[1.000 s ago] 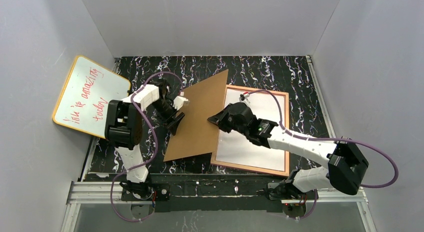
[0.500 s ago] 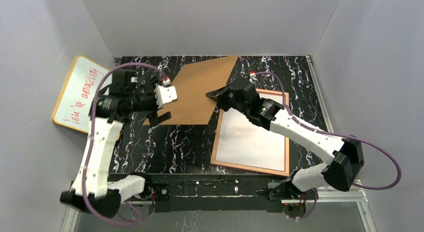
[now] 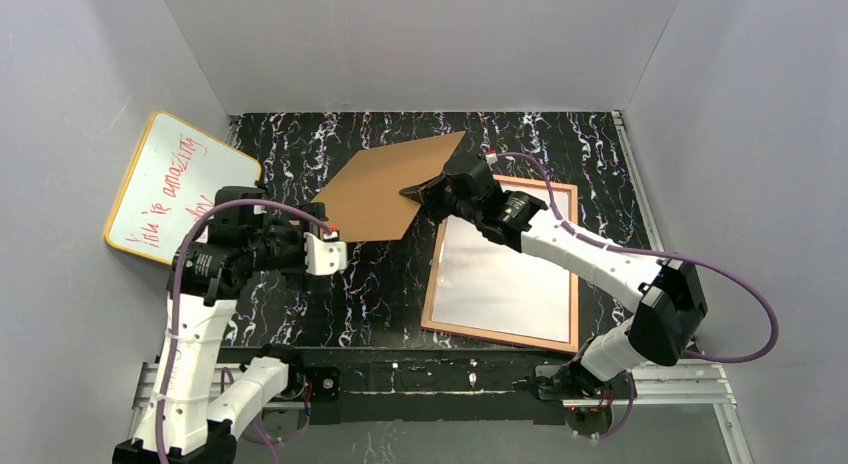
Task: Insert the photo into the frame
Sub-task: Turn over the photo frame item at the center of the board.
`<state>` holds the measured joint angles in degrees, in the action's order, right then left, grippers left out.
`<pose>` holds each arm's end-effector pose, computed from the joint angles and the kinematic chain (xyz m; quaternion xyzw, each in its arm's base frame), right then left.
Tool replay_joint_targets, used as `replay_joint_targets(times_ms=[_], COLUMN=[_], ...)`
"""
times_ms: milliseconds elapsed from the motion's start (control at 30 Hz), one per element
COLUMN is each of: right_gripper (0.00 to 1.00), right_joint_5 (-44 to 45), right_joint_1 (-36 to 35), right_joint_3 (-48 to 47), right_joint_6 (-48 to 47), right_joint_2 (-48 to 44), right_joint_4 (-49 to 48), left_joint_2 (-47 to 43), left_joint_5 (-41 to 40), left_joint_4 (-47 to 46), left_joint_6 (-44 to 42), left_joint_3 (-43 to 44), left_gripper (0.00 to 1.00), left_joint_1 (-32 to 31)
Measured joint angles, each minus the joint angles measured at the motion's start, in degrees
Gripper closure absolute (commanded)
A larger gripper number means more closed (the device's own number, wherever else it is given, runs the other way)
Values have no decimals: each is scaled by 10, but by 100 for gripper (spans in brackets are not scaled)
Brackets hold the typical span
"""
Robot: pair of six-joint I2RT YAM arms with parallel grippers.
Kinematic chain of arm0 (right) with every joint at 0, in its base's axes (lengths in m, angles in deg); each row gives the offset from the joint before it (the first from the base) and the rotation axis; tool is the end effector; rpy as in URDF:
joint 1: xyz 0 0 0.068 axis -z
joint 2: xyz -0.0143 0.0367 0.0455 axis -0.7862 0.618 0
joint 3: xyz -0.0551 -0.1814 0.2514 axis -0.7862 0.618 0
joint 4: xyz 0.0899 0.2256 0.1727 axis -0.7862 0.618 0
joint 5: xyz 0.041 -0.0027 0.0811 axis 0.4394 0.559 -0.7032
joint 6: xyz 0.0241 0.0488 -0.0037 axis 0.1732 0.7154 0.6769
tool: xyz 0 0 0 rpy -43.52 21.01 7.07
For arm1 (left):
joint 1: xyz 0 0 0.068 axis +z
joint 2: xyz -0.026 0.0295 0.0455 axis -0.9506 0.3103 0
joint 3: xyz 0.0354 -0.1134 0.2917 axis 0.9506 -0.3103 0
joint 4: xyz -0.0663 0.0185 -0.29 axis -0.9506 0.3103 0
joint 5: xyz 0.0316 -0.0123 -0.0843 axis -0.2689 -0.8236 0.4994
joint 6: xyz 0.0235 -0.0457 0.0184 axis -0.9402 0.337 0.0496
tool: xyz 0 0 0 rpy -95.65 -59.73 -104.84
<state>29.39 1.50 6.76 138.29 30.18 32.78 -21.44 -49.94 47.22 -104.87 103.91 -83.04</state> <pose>0.2506 0.2906 0.3724 0.3659 0.7540 0.4884 0.2431 0.1316 -0.0482 0.4461 0.6856 0.5450 -0.0394 0.4810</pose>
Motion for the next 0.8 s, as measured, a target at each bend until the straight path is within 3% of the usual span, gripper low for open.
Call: replay_joint_targets(times_ms=[133, 367, 533, 567, 700, 800], right_gripper=[99, 99, 99, 95, 54, 38], right_joint_5=[-6, -24, -49, -50, -61, -94], right_joint_1=[0, 0, 0, 1, 6, 4], right_joint_3=[0, 2, 6, 6, 21, 24], right_joint_6=[23, 49, 68, 75, 99, 70], right_joint_2=[2, 3, 21, 24, 27, 23], right_joint_4=[-8, -38, -59, -63, -79, -104], left_joint_2=[-12, -34, -34, -36, -47, -44], left_joint_5=[-33, -82, -115, -126, -145, -148], left_joint_4=[-37, -115, -216, -236, -301, -313], left_joint_6=[-15, -27, 12, 14, 16, 30], left_joint_3=[-30, -95, -122, -129, -153, -160], left_gripper=[26, 67, 94, 100, 100, 100], left_joint_1=[0, 0, 0, 0, 0, -1])
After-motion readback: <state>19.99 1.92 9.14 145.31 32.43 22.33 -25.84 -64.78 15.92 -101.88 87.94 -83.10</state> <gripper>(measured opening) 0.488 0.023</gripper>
